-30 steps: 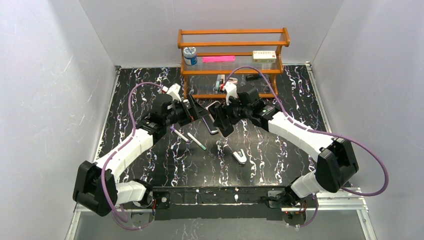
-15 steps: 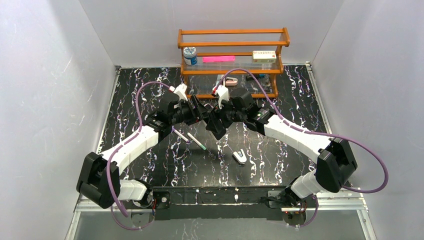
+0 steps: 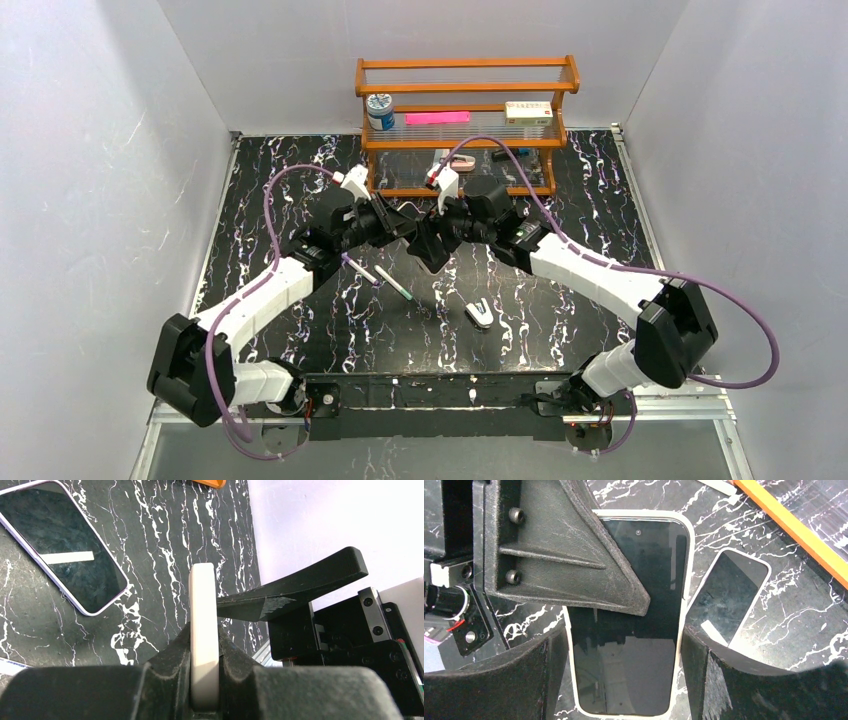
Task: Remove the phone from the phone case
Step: Pick up the phone at the center of the board.
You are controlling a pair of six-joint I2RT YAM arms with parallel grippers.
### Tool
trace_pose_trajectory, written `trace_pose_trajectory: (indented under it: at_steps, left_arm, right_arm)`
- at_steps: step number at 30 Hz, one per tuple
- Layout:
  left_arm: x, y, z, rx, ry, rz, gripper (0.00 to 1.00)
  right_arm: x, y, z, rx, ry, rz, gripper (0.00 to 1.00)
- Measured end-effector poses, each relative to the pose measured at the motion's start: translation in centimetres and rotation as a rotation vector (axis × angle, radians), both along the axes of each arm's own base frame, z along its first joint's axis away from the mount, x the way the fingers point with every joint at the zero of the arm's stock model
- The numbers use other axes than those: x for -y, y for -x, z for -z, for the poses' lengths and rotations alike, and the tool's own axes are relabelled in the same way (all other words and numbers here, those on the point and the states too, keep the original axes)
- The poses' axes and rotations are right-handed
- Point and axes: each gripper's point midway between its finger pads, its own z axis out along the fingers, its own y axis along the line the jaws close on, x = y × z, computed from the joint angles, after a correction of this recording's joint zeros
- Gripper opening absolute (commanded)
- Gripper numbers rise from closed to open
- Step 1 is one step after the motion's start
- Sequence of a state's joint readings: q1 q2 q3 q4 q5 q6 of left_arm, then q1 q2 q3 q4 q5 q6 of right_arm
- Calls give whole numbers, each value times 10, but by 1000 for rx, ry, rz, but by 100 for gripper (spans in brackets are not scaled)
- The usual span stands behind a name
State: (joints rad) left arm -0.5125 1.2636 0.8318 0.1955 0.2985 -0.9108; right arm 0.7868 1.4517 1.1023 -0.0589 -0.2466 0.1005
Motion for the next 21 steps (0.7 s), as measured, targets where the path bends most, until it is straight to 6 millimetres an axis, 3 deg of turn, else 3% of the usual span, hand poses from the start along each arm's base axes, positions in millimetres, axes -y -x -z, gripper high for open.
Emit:
trace_pose_trajectory:
  at_steps: [3,7,11,14,21]
  left_arm:
    - [-4,0,-7,6,18,-32,0]
    - [-7,-4,-27,42,67,-90,0]
    - [-18,-12,-40,84,114,-174,0]
    - [-22,-16,-39,88,144,-214,0]
    - [-27,-21,-35,53,224,-289,0]
  right_arm:
    - [1,1,-7,13,-34,5,87]
    - [10,1,-29,2,-148,37,94]
    - [45,-19,-44,-43,-274,149,96]
    - [69,-23,-42,-119,-369,228,96]
    - [79,5,-28,-316,-550,261,93]
